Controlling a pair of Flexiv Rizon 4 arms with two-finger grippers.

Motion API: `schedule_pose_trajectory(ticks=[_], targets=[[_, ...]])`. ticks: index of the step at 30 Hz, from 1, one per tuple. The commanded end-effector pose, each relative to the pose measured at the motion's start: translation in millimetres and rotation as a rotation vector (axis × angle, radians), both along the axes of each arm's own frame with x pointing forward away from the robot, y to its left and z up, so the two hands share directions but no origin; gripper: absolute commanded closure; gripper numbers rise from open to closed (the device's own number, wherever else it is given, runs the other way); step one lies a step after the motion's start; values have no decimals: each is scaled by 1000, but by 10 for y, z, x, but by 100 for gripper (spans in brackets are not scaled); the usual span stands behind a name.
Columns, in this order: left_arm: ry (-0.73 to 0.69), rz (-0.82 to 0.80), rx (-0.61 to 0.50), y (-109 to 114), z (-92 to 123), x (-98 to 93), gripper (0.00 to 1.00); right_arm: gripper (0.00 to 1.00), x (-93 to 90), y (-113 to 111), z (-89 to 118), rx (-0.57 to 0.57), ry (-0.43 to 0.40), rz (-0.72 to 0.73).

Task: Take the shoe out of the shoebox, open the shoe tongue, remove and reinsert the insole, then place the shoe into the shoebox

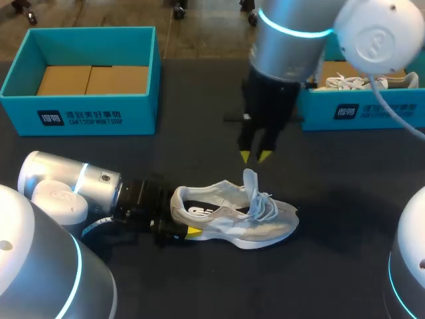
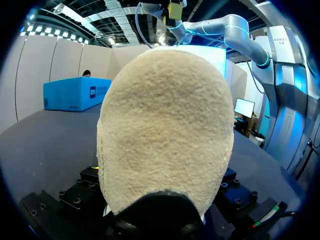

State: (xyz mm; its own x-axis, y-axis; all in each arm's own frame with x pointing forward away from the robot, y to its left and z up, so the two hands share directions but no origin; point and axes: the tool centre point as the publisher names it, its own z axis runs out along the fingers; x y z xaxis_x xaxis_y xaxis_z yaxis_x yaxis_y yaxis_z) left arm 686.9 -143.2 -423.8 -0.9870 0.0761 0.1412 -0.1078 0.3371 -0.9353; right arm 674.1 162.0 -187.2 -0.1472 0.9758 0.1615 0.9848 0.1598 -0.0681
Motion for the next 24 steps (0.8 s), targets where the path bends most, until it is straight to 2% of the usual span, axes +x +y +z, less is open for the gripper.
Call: schedule_pose_trajectory(ticks=[1, 6, 11, 13, 24], targets=[[1, 0, 1, 10, -22, -3, 100, 100, 116, 300, -55, -269, -34, 168], [1, 0, 1, 10, -22, -3, 100, 100, 101, 488, -129, -259, -73, 394], [1, 0, 1, 10, -22, -3, 100, 100, 131, 573, -220, -183, -133, 613], [1, 0, 1, 10, -22, -3, 100, 100, 176, 548, -289, -97, -131, 614], [1, 0, 1, 10, -22, -3, 100, 100, 176, 548, -289, -97, -131, 614]])
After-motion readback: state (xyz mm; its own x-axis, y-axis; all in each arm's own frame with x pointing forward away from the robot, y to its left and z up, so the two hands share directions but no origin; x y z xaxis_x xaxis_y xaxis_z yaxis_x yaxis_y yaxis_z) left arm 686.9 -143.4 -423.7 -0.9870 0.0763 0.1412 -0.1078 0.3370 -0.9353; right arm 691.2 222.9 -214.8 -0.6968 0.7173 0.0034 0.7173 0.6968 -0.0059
